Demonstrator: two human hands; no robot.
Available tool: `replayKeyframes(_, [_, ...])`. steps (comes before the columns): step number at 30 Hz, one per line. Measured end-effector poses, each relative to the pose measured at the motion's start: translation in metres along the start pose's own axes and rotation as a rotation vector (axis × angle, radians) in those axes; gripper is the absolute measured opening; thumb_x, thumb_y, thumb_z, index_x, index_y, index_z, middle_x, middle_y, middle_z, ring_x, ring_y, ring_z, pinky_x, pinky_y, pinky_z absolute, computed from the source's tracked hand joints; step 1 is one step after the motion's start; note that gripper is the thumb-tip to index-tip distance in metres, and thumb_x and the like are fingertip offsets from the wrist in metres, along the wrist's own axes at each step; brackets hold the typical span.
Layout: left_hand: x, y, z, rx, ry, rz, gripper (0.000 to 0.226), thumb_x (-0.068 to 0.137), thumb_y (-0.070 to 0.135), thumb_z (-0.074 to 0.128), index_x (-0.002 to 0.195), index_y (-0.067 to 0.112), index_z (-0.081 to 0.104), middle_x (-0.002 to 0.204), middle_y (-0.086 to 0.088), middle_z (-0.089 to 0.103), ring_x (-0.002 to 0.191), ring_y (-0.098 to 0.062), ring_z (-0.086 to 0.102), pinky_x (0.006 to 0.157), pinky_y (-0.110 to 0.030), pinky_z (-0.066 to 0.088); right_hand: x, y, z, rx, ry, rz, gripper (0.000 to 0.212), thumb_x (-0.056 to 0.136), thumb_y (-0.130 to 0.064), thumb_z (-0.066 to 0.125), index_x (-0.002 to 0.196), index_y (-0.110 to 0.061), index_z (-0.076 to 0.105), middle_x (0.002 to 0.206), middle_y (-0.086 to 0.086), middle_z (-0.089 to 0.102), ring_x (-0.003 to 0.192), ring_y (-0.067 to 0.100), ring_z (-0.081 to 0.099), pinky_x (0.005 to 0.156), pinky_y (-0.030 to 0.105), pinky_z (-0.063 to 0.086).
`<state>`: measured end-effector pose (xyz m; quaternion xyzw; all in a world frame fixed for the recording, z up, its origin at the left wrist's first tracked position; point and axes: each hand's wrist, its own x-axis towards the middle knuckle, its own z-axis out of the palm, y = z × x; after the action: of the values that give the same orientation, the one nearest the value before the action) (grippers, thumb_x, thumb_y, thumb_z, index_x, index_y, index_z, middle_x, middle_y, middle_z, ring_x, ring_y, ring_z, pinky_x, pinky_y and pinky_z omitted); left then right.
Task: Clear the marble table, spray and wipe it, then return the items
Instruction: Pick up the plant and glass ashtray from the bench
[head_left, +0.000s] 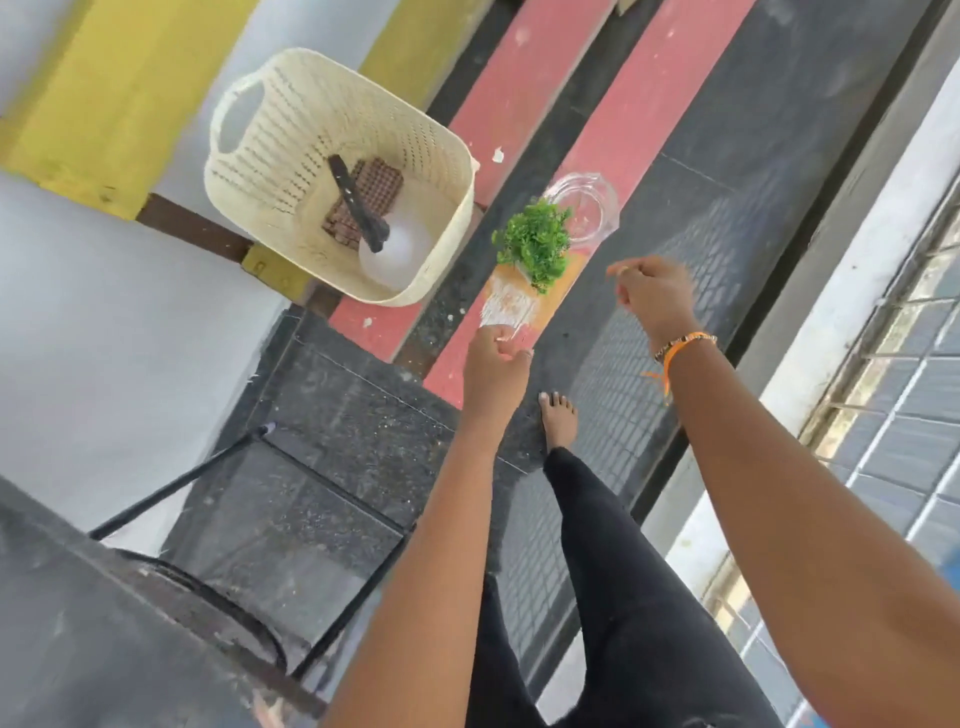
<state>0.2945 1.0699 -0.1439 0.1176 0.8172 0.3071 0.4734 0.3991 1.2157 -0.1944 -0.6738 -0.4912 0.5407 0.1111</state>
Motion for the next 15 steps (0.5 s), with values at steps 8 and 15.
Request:
replayKeyframes(8, [0.102, 0.022, 0.039, 0.067, 0.119, -0.064, 0.076, 0.081, -0.001, 0.065, 0.144, 0.011, 0.024, 0.140, -0.015, 0.039, 0.129, -0.027, 0.041, 0.105, -0.038, 0.039, 0.107, -0.006, 0.023, -0.093, 0.082, -0.013, 0.019, 0.084, -0.010, 0.055, 0.101, -0.007, 0.063, 0.090, 0.003, 0.057, 0.086, 0.020, 0.056, 0.083, 0.037, 0.047])
replayKeyframes(15, [0.136, 0.024, 0.055, 0.208, 0.190, 0.171, 0.067, 0.066, 0.000, 0.080, 0.124, -0.002, 0.046, 0.125, -0.019, 0.040, 0.114, -0.032, 0.048, 0.099, -0.041, 0.044, 0.125, -0.006, 0.032, -0.236, 0.135, -0.099, 0.018, 0.076, -0.004, 0.053, 0.078, -0.019, 0.044, 0.084, 0.001, 0.052, 0.077, 0.018, 0.049, 0.068, 0.027, 0.038])
